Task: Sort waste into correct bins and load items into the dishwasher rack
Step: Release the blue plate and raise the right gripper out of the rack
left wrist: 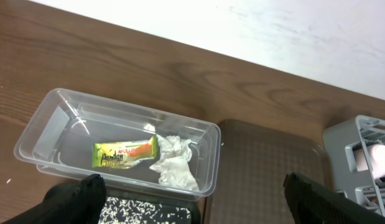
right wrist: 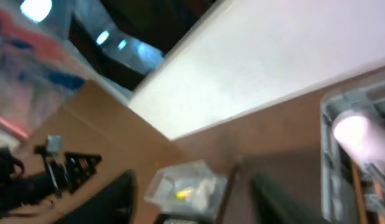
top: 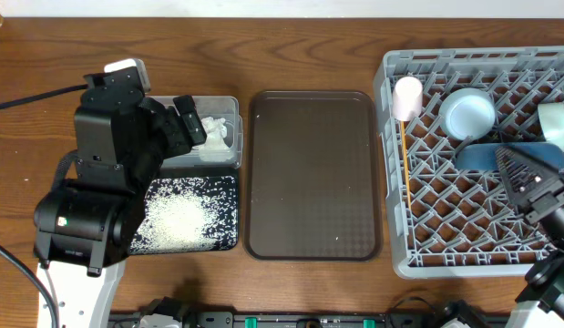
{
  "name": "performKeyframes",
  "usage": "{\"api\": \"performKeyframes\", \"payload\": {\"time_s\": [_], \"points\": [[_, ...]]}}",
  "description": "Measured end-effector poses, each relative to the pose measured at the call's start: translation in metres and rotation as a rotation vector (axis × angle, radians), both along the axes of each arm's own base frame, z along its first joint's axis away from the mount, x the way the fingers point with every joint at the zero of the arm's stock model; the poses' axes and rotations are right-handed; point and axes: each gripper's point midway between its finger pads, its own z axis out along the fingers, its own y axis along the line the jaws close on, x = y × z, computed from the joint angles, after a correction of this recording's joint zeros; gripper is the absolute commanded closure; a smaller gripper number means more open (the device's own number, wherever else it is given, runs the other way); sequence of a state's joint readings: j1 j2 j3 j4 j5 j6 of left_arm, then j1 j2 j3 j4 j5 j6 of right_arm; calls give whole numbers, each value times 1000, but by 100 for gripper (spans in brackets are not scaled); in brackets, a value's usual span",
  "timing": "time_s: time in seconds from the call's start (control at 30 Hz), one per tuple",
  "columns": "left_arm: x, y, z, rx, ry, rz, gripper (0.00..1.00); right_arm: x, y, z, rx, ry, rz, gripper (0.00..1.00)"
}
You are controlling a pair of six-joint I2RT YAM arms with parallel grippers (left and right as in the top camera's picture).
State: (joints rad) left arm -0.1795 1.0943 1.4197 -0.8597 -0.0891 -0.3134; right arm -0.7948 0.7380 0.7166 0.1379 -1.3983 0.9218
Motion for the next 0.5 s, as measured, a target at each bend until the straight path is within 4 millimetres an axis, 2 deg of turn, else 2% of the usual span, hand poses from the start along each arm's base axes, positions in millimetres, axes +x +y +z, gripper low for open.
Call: {"api": "performKeyframes", "payload": {"time_s": [0.03,0.07,0.23,0.5], "points": [[0,0,0,0,0,0,6,0,0,4,-24,-24,-3,92],[0,0,0,0,0,0,6,0,-1,6,-42,-42,-9,99],[0,0,0,0,0,0,6,9,-13,2,-47,-43,-74,99],[0,0,0,0,0,0,6,40,-50,-20,-62,-24,-158,99]]}}
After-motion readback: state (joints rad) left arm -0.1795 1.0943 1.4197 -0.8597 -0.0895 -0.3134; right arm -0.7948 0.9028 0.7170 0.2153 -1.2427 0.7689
